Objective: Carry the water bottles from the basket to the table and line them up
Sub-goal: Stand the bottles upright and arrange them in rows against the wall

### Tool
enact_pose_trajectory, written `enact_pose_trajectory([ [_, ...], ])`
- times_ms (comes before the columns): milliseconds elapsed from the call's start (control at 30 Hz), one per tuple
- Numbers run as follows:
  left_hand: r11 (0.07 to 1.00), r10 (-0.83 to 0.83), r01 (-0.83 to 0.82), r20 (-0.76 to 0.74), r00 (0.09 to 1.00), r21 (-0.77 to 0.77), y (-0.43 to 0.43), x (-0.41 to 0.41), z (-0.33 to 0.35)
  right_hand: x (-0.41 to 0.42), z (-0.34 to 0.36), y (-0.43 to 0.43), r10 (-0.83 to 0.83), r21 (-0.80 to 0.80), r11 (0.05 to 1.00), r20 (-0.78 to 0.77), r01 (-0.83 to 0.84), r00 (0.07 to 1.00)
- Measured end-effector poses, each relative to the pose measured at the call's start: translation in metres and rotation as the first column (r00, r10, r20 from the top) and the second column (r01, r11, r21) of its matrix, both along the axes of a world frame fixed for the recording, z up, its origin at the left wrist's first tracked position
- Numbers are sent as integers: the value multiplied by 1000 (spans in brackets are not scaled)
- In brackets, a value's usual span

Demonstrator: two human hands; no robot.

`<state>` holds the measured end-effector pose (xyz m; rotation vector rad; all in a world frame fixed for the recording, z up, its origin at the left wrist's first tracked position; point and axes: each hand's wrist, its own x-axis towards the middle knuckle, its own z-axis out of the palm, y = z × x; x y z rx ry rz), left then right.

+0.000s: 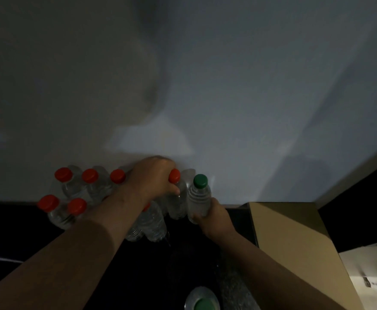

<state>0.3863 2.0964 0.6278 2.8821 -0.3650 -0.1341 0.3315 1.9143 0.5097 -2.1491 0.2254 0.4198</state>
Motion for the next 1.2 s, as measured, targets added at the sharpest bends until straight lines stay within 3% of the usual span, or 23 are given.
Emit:
enact_pose_trajectory([
  [500,1000,12,-12,-14,1000,-18,4,0,-6,12,-7,6,-69,-55,996,59,72,996],
  [700,999,-35,35,-45,998,-17,3,-5,4,-11,11,-8,-187,76,977,-126,197,974],
  [833,998,-68,68,-18,998,-10,-1,-12,19,-46,42,-27,-84,-2,996,-152,85,985],
  [933,995,-93,97,107,990,-25,-5,-32,41,-81,69,-38,-61,-11,998,-78,60,995],
  [1000,986,-100,123,191,977,-112,-9,-58,55,-109,84,-45,-73,28,997,-45,74,996],
  [1067,958,-91,134,172,981,-254,-12,-93,62,-141,97,-50,-92,68,993,-16,93,996],
  [1200,777,-39,46,25,999,-628,-16,-161,49,-210,117,-56,-88,107,991,90,78,992],
])
